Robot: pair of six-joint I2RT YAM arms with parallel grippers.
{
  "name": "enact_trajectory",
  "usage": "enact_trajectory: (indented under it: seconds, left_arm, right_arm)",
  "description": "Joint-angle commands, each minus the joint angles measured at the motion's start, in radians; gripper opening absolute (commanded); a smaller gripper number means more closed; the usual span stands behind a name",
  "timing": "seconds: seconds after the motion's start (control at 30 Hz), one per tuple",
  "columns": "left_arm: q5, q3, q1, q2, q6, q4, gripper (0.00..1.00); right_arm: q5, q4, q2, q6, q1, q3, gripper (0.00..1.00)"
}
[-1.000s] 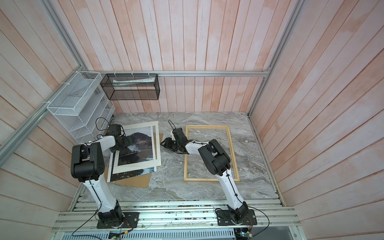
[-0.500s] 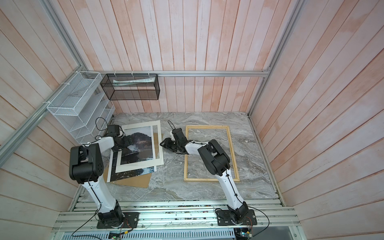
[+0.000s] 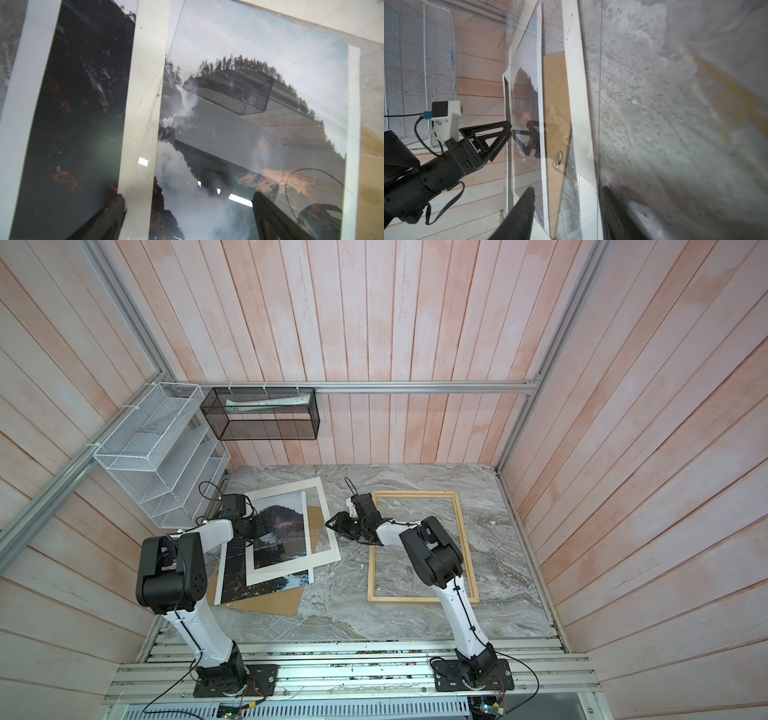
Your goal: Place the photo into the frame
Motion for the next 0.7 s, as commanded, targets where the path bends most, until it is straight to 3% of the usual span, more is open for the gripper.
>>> enact_trajectory:
  seconds: [0.0,0.23,0.67]
  left_arm:
    - [0.043,-0.049,-0.01,0.021,-0.025,-0.076,0.96]
    - [0.045,-0.055,-0.011,0.013,-0.018,-0.072,0.96]
    - [0.04,-0.063,-0.01,0.004,-0.02,-0.059,0.96]
  right_arm:
    - [-0.057,0.063,0.012,-0.007,-0.009,-0.013,0.51]
    - [-0.099,0.072,0.007,-0.035,-0.011,0.008,0.5]
    - [0.045,-0.14,0.018,-0.169,-0.022,0.104,0.53]
